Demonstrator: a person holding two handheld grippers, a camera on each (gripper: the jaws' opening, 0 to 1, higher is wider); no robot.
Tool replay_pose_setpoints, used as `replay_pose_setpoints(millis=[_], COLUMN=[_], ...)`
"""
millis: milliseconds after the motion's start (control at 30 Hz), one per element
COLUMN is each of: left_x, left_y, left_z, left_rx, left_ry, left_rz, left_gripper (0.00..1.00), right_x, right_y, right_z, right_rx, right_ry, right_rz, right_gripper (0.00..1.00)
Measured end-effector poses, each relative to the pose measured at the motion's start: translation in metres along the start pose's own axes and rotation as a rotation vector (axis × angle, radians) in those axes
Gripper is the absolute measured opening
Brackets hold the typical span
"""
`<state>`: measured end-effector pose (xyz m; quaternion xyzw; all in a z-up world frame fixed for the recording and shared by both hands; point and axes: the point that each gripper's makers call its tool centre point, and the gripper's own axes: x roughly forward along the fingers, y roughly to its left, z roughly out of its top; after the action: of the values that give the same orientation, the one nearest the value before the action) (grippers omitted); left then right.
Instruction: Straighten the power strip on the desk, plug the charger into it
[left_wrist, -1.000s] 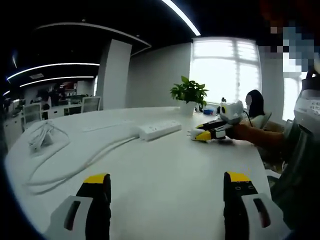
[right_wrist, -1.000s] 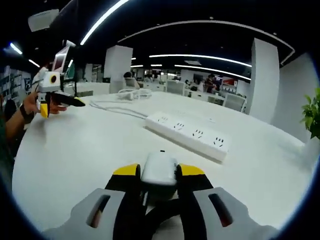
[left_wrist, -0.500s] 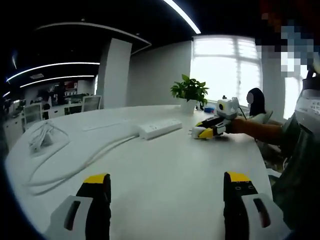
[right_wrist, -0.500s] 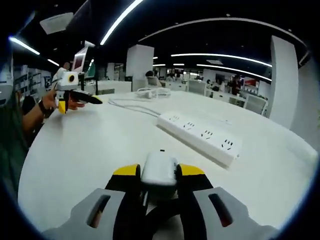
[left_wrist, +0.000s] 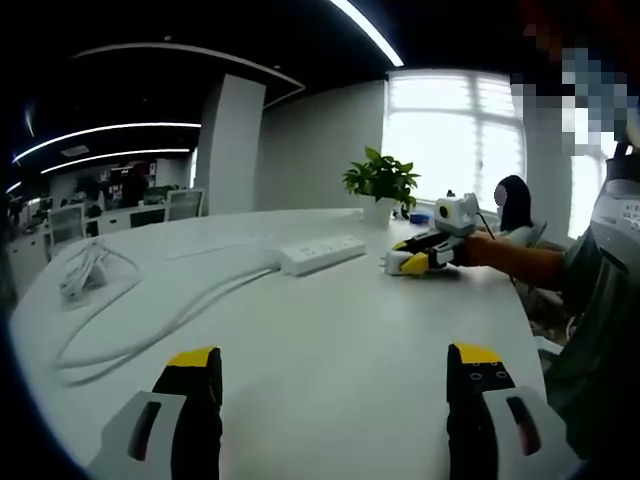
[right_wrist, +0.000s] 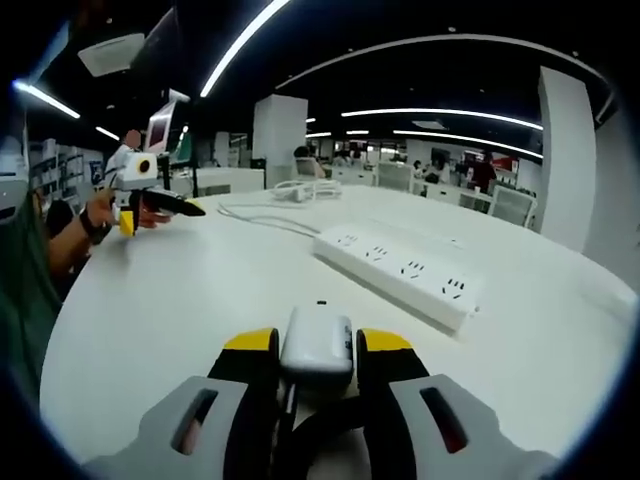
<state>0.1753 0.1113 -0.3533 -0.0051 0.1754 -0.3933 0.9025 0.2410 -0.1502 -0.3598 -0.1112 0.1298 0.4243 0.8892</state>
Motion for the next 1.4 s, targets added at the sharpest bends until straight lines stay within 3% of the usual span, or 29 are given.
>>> replay_pose_setpoints(millis=[233, 633, 1400], left_x=[0.0021, 0.0057, 0.0063], left_y=[0.0009, -0.0005, -0.0022], left_z=[-0.0013, -0.003, 0.0008], left_rx=[-0.005, -0.009, -0.002], left_ry=[0.002, 0.007, 0.006], left_rz=[-0.001, -0.006, -0.007], left_gripper=[0.95, 0.95, 0.95], right_x=[-0.0062, -0.0014, 0.0033], right_y=[-0.0032, -0.0032, -0.0103], right_z=[0.0009, -0.0011, 0.0009], right_rx=[-0.009, -0.05, 0.002], right_ry=[-0.041, -0.032, -0.029], right_rz=[-0.046, -0.061, -0.105], right_gripper=[0.32, 0.29, 0.27])
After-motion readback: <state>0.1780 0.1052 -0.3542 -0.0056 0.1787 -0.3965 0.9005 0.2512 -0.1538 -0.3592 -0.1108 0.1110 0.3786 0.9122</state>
